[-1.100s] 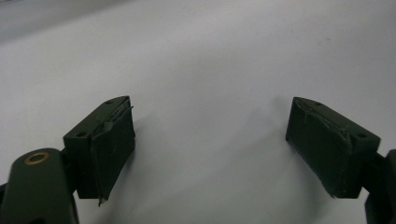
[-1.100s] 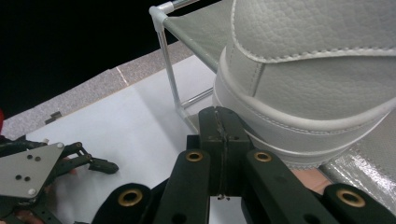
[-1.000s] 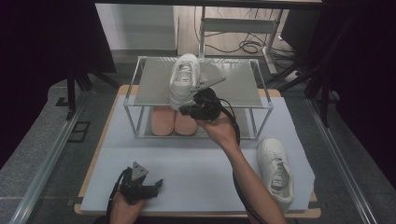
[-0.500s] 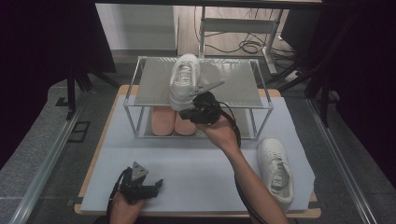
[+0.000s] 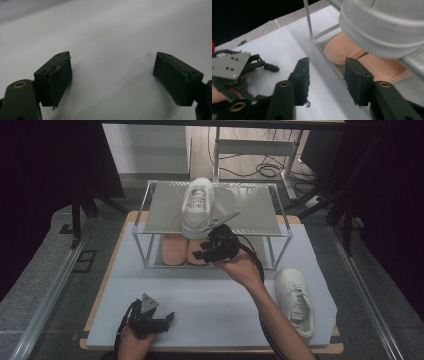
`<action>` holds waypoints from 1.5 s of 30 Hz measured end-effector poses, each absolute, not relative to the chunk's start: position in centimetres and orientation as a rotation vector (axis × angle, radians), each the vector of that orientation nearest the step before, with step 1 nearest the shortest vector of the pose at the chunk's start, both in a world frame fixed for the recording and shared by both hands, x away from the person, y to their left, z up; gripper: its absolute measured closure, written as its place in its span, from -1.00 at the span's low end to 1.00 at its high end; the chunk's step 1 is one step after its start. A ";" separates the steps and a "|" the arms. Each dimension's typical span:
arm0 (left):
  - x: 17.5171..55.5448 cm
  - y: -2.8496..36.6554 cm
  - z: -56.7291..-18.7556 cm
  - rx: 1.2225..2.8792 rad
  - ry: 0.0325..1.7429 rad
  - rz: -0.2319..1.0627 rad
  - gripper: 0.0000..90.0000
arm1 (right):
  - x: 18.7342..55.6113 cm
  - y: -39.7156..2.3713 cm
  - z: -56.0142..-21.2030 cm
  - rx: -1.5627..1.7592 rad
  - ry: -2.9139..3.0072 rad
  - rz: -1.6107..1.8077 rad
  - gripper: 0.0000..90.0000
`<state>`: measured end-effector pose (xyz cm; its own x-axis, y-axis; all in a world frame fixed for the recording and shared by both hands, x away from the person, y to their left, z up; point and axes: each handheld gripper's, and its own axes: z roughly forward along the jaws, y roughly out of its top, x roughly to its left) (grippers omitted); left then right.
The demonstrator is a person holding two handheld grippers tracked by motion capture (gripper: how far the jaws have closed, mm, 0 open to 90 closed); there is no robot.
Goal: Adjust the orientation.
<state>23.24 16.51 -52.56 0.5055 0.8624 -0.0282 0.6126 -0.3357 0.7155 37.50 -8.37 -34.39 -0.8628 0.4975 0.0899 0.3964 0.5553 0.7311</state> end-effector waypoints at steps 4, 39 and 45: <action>23.2 16.5 -52.6 2.071 1.203 0.473 -0.66 | 37.3 -8.5 -34.8 0.762 2.689 1.144 0.00; 23.2 16.5 -52.6 2.071 1.203 0.476 -0.66 | 35.3 -12.6 -39.0 0.700 2.774 0.776 -1.00; 23.2 16.5 -52.6 2.066 1.205 0.476 -0.66 | 34.9 -13.3 -39.2 0.700 2.788 0.722 -1.00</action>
